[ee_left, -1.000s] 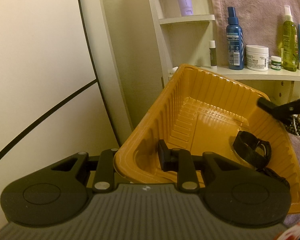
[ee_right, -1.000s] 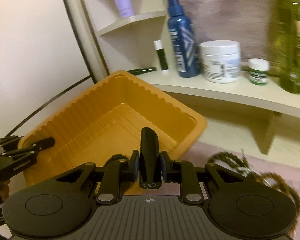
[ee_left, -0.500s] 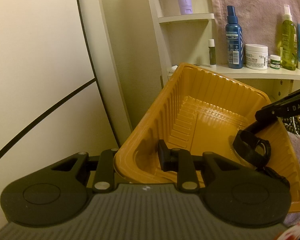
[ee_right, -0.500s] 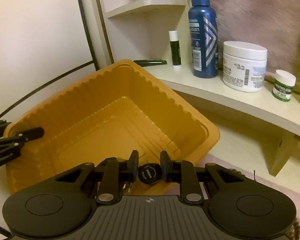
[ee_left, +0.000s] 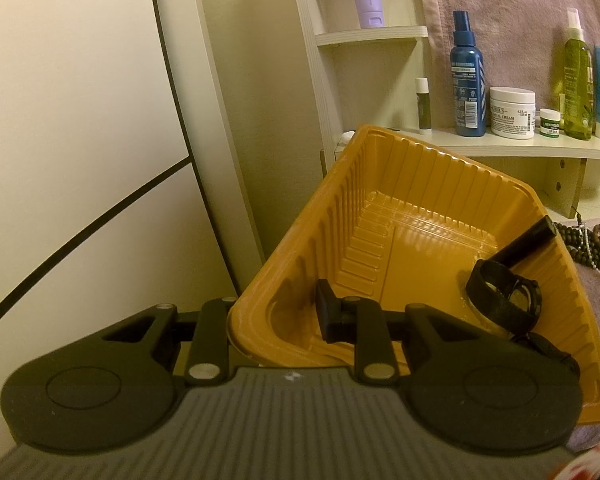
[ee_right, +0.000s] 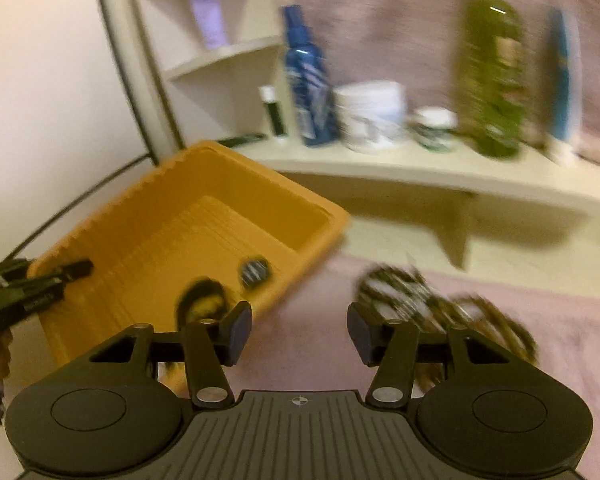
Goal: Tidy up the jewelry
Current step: 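Carry the black piece over the basket and open the right tool, then pinch a brown wooden bead strand with the right tool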
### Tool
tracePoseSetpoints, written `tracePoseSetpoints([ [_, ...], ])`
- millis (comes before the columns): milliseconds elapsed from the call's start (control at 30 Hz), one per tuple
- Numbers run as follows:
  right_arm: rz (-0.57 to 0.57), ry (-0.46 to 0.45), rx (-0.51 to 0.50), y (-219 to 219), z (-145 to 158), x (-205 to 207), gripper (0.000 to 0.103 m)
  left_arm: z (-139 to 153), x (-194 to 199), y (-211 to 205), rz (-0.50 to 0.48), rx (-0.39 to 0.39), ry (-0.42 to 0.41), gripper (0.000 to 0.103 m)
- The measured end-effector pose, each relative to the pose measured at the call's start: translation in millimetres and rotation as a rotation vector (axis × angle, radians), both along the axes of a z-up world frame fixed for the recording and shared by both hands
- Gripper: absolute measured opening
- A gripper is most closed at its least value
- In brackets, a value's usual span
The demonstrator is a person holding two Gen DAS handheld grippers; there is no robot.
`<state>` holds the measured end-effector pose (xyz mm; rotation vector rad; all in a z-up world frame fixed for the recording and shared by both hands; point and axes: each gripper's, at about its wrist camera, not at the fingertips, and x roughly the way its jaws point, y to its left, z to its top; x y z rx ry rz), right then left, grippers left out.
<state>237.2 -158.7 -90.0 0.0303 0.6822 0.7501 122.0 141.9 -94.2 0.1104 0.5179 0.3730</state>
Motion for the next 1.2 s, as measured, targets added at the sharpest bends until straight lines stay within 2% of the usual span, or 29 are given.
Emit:
tracePoseSetpoints([
  [200,-0.118,0.052,-0.038,-46.7,-9.1,-16.1,0.053,0.0,0.1,0.0,0.001,0.0,-0.003,0.023],
  [433,-0.201,0.058,-0.064,-82.3,-12.4,-27.0,0.053,-0.4,-0.7,-0.5,0.003,0.001,-0.002,0.023],
  [733,-0.232,0.07,-0.075,-96.1,-18.7,-14.2,0.052,0.4,-0.5,0.1,0.003,0.001,0.0,0.023],
  [1200,-0.257,0.108,-0.042,-97.7,-26.6,31.2,0.034,-0.5,0.0,1.3,0.003,-0.002,0.003,0.024],
])
